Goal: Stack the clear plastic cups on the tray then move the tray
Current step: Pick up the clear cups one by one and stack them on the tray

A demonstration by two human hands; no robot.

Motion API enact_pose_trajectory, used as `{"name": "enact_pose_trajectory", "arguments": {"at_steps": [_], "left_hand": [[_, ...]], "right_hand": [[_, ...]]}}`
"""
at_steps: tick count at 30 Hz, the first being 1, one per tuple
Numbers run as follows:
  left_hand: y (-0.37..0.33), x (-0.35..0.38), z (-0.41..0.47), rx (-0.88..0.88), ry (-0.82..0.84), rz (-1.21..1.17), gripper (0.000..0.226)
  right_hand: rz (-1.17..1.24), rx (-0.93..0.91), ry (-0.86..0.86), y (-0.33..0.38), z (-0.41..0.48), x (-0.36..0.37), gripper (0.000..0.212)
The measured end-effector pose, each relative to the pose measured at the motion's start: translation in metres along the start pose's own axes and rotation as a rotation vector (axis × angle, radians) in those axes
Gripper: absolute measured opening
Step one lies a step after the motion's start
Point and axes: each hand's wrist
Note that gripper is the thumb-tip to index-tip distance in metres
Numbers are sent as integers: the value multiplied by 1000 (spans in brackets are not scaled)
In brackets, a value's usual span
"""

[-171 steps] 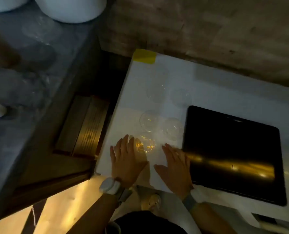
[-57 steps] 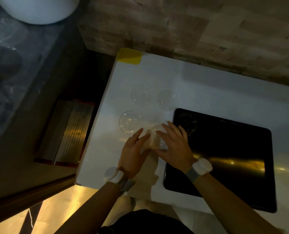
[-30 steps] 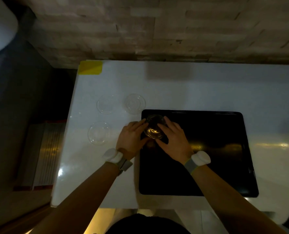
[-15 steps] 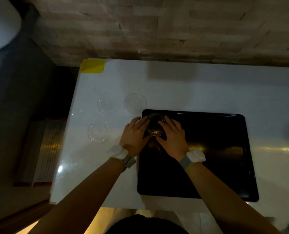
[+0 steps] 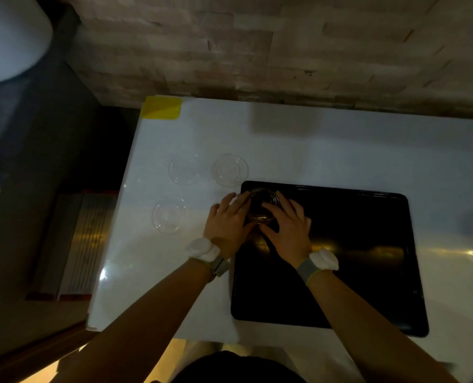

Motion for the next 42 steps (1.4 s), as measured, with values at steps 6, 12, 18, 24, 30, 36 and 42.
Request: {"name": "enact_pose_trajectory", "arguments": {"at_steps": [6, 12, 18, 24, 30, 36, 42], "left_hand": [[0, 1, -5, 15, 29, -4, 60], [8, 9, -10, 56, 57, 37, 60], [9, 0, -12, 70, 20, -91, 58], [44, -19, -47, -39, -148, -205, 57], [109, -37, -84, -284, -246, -150, 66], [154, -53, -101, -433, -210, -96, 87], [164, -52, -96, -467, -226, -174, 94]], "right_hand": [[-145, 38, 5, 5, -8, 1, 70], [-207, 52, -1, 7, -10, 7, 66], [-109, 68, -13, 10, -10, 2, 75], [-42, -34, -43, 36, -18, 7, 81], [7, -226, 37, 83, -14, 28, 76], [-3, -331, 176, 131, -2, 58, 70], [56, -213, 211, 157, 6, 77, 81]]}}
Point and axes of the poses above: each hand's wrist, its own z-axis towards the middle knuckle, its own x-axis out of the palm, y = z × x, and after that the axes turned 9 degrees about -y, right-handed
